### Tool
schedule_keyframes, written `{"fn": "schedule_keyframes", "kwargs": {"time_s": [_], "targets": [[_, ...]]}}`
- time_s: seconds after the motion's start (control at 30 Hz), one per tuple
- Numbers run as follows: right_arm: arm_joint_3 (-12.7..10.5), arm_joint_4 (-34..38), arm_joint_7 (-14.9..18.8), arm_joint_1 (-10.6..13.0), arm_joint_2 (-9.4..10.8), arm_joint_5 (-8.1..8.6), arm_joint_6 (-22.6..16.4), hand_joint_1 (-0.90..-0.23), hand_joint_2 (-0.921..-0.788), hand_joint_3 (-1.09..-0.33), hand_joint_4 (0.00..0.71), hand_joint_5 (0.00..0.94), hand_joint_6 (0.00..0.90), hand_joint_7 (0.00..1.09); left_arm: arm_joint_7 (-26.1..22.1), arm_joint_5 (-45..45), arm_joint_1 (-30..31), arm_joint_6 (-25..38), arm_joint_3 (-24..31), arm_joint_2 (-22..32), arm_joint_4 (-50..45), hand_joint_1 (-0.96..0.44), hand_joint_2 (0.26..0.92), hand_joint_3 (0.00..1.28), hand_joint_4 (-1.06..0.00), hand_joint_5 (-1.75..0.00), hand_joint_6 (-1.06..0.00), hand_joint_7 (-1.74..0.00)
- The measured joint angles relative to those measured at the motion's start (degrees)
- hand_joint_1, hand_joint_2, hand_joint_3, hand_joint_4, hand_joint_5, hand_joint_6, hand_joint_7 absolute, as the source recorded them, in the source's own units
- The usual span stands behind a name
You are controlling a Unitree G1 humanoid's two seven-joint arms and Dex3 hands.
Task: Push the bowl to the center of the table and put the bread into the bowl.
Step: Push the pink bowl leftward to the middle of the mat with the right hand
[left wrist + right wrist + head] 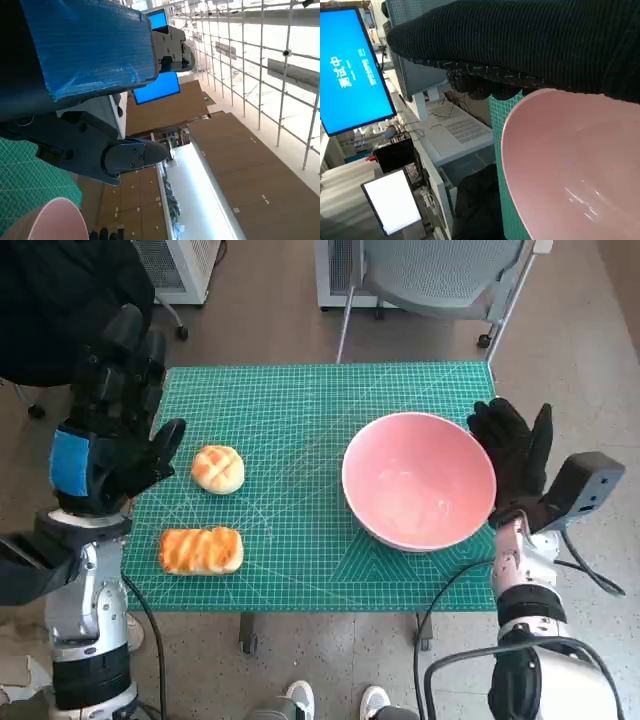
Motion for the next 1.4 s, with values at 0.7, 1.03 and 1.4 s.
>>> {"fn": "schedule_keyframes", "kwargs": {"time_s": [0.7, 1.03, 1.4], "targets": [[0.43, 0.00, -0.11, -2.43, 3.71, -1.72, -0.15, -0.702, -0.921, -0.924, 0.365, 0.002, 0.423, 0.03, 0.41, 0.05, 1.61, 0.08, 0.63, 0.04, -0.79, -0.43, 0.921, 0.33, -0.08, -0.04, 0.00, -0.44], [1.00, 0.08, -0.83, -3.15, 5.92, -2.07, -0.05, -0.668, -0.921, -0.939, 0.387, 0.010, 0.438, 0.04, 1.23, 0.39, 3.22, 0.01, 1.66, 0.05, -1.74, -0.44, 0.921, 0.31, -0.10, -0.04, 0.00, -0.40], [2.03, 0.15, -0.66, -4.80, 7.08, -2.94, 0.23, -0.695, -0.921, -0.925, 0.385, 0.005, 0.437, 0.03, 1.84, 0.50, 4.55, -0.09, 2.24, 0.05, -2.79, -0.44, 0.921, 0.29, -0.10, -0.03, 0.00, -0.39]]}}
